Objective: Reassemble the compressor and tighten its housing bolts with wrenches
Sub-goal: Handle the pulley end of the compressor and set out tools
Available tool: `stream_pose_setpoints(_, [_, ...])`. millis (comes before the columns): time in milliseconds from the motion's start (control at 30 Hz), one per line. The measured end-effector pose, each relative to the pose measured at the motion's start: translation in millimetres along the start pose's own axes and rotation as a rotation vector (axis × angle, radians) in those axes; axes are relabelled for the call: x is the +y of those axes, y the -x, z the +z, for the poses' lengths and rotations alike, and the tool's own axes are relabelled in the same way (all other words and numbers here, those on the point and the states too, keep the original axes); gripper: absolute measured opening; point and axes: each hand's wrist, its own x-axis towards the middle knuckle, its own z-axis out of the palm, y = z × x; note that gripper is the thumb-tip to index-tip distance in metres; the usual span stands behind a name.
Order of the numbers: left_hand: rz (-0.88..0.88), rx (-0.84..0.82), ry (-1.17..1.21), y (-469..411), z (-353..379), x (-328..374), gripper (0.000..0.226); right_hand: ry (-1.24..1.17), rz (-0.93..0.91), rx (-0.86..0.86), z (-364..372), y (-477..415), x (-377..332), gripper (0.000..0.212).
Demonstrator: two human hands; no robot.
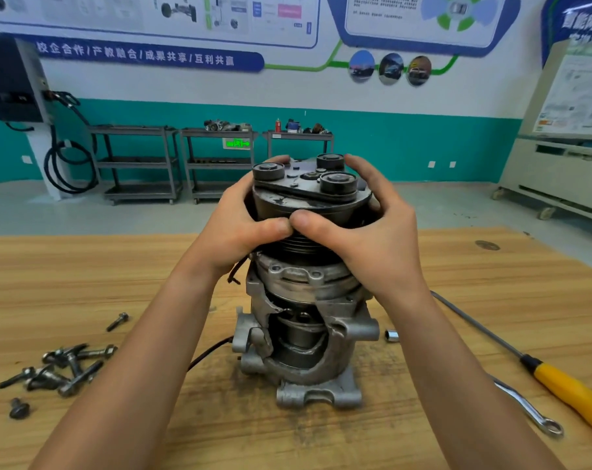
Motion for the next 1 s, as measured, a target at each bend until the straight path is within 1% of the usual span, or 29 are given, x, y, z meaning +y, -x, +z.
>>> stream_pose_setpoints(133, [-0.028, -0.096, -0.023, -7.9, -3.1, -3.0, 0.105, 0.046, 0.019, 0.081, 7.5, 8.1, -0.2, 0.09])
stream_pose_setpoints(233, [-0.074, -0.152, -0.016, -6.1, -4.0, -8.9, 0.111, 0.116, 0.022, 0.09, 12.3, 15.9, 2.9, 0.092])
stream_pose_setpoints(333, [-0.108, -0.201, -0.014, -4.8, -6.2, -11.2, 0.108, 0.205, 0.031, 0.033, 0.5, 13.2, 3.5, 0.095])
stream_pose_setpoints(400, [-0.163, -0.23, -0.02, -4.3, -7.4, -5.6, 0.112, 0.193, 0.092, -0.049, -17.1, 3.0, 4.7, 0.099])
stream_pose_setpoints(433, [-0.185, -0.242, -0.03, -3.5, -8.1, -2.8, 0.111, 0.165, 0.121, -0.095, -25.4, -2.9, 6.4, 0.098])
stream_pose_setpoints(533, [-0.218, -0.188, -0.123, 8.6, -11.1, 3.6, 0.091, 0.094, 0.192, -0.285, -30.1, -10.1, 15.1, 0.098])
stream_pose_setpoints(567, [-0.214, -0.17, -0.18, 16.0, -11.5, 4.9, 0.089, 0.057, 0.213, -0.342, -27.7, -9.5, 18.1, 0.098])
stream_pose_setpoints(600, [-0.211, -0.166, -0.248, 23.9, -10.8, 4.9, 0.094, 0.02, 0.213, -0.381, -25.4, -9.0, 21.0, 0.091])
stream_pose_setpoints(633, [-0.213, -0.163, -0.314, 31.6, -9.0, 4.3, 0.105, -0.009, 0.193, -0.409, -23.8, -8.5, 22.9, 0.078])
stream_pose_setpoints(667, [-0.22, -0.151, -0.36, 38.0, -6.7, 3.6, 0.116, -0.022, 0.169, -0.427, -23.1, -7.8, 22.4, 0.065])
stream_pose_setpoints(700, [-0.235, -0.123, -0.379, 42.3, -5.0, 2.9, 0.125, -0.034, 0.162, -0.436, -23.2, -7.1, 20.8, 0.059])
stream_pose_setpoints(733, [-0.253, -0.092, -0.371, 44.8, -3.9, 2.4, 0.128, -0.046, 0.16, -0.441, -23.7, -6.2, 19.9, 0.057])
stream_pose_setpoints(867, [-0.295, -0.029, -0.296, 47.2, 0.9, 1.7, 0.113, -0.086, 0.12, -0.436, -23.2, -5.3, 24.7, 0.055])
stream_pose_setpoints(933, [-0.303, 0.005, -0.277, 48.8, 1.9, -1.8, 0.111, -0.08, 0.115, -0.422, -22.2, -5.3, 24.8, 0.048])
stream_pose_setpoints(1000, [-0.312, 0.041, -0.244, 50.5, 2.4, -5.4, 0.11, -0.066, 0.12, -0.425, -21.7, -5.1, 21.7, 0.049])
